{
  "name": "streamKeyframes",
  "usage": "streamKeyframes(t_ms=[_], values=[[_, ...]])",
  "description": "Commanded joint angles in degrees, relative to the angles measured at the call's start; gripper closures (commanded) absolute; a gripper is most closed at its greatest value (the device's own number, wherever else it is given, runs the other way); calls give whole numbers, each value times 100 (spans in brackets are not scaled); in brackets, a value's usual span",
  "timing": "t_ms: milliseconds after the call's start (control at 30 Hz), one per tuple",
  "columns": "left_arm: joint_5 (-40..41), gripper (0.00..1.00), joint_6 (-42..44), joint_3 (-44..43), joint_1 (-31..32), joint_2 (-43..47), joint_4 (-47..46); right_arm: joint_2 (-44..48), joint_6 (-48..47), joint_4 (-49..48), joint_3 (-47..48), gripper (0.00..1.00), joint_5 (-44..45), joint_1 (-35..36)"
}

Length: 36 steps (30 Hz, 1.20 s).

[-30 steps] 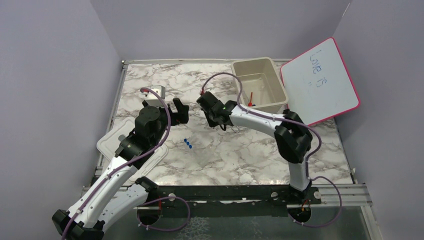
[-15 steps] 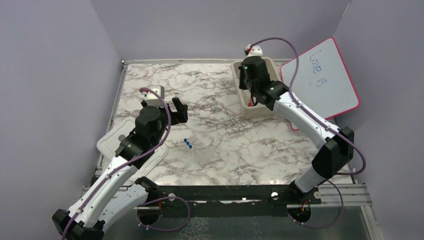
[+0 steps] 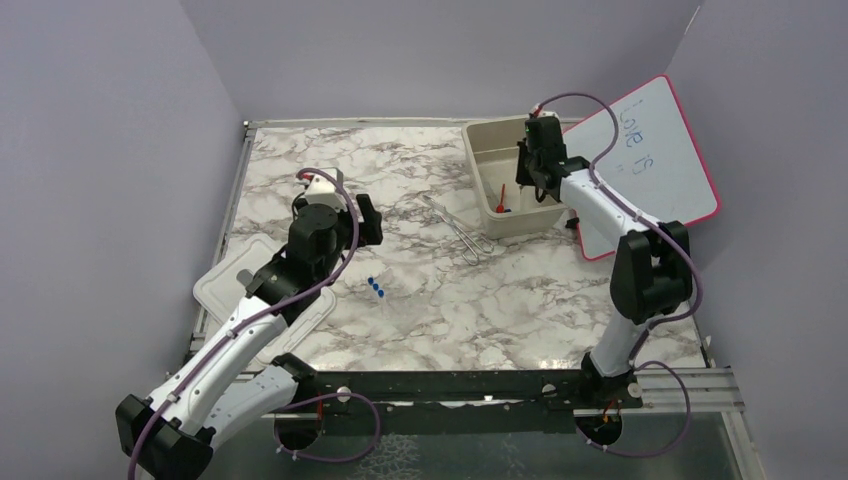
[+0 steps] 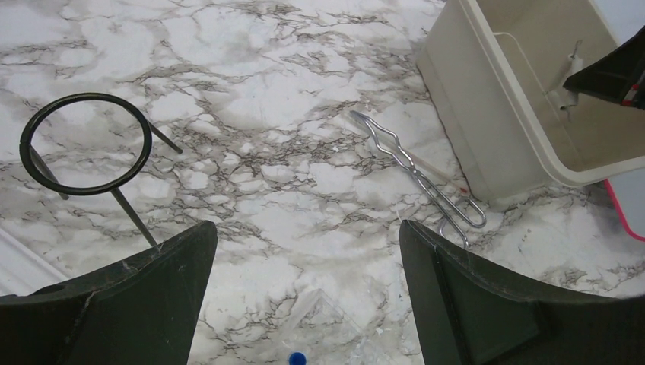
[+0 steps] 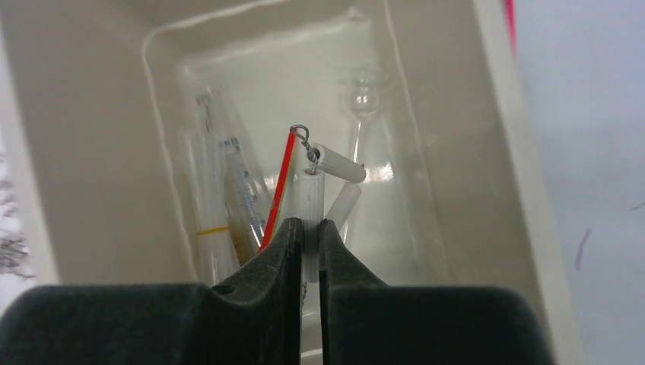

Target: Organize the chemistry lab equipment

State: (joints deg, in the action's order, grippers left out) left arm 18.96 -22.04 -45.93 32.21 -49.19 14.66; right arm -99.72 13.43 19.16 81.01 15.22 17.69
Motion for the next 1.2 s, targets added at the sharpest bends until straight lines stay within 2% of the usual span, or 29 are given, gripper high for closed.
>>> streamKeyframes(t_ms=[0,267,333,500,800,1000,1167], values=[[39,8,-106,-109,-30,-71,-181,-397,12,-191,-84,99,-385,-3],[-4,8,-127,-83,-30,-134,-191,-476,312,245,-321,99,319,3],[-38,8,-119,-98,-30,-172,-191,-474,362,342,-353,95,465,-3],[397,8,-71,-331,-30,-291,143,-388,432,460,-305,75,432,2],[1134,8,139,-760,-30,-287,589,302,176,553,235,64,-358,61],[1647,8,266,-1166,-30,-194,854,696,72,417,424,51,-545,697],[1903,8,494,-1701,-30,148,858,588,246,119,688,43,-786,1699]])
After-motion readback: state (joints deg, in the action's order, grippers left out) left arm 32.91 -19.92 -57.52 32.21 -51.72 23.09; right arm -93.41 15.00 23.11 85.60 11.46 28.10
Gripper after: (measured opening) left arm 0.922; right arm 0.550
